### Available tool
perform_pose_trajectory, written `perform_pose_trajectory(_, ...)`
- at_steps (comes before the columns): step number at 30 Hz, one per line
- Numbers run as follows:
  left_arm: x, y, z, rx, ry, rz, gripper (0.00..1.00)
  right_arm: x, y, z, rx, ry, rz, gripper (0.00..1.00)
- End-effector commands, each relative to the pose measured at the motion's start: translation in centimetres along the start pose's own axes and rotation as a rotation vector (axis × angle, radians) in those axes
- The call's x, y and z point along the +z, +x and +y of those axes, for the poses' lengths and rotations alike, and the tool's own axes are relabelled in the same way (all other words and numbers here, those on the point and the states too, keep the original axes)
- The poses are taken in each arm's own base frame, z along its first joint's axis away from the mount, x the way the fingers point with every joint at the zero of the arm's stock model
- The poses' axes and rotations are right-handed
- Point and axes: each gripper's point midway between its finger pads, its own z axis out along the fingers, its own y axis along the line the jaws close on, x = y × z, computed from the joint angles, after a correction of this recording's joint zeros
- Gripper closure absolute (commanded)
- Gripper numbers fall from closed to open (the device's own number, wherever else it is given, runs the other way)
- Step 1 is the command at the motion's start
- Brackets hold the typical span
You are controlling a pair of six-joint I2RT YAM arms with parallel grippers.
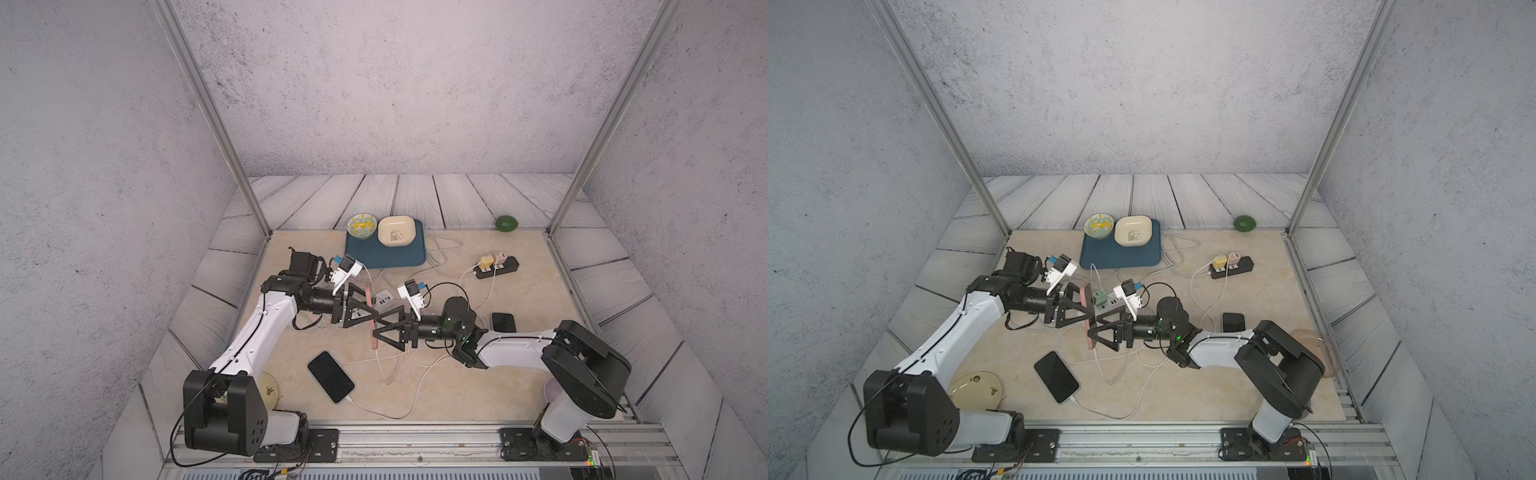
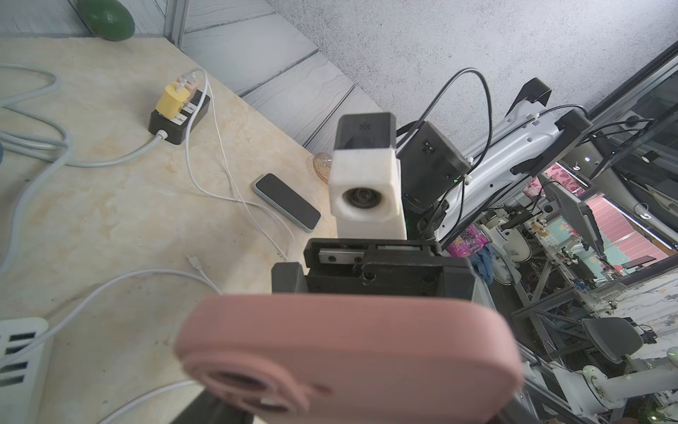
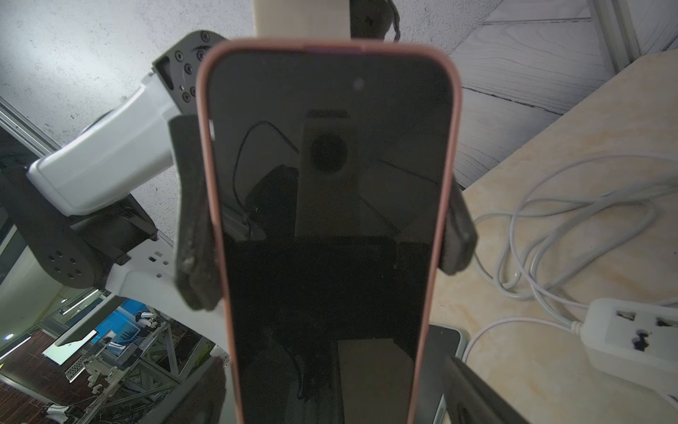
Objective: Unplug the charging cable from the phone
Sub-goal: Pick up the phone at the center of the board, then remove the charging cable from the phone.
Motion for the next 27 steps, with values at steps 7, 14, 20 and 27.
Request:
perform_pose_trajectory(7, -0.9, -1.8, -0.7, 0.047, -0.011, -0.041, 0.82, -0.6, 3.3, 0.7, -0.025, -0.039, 0.093, 0.16)
perform_pose_trajectory(14, -1.2, -2.1, -0.5, 0.031, -0.015, -0.052, 0.83, 0.0, 5.3, 0.4, -0.014, -0.036, 0.14, 0.25)
perform_pose_trajectory(20, -1.4, -2.2, -0.4, 0.029, -0.02, -0.055, 0.83, 0.6, 6.3, 0.2, -0.002, -0.036, 0.168, 0.38)
perform_pose_trajectory(27, -1.6, -2.3, -0.4, 0.028, -0.025, -0.061, 0.84, 0.9, 6.8, -0.3, 0.01, -0.022, 0.177, 0.55)
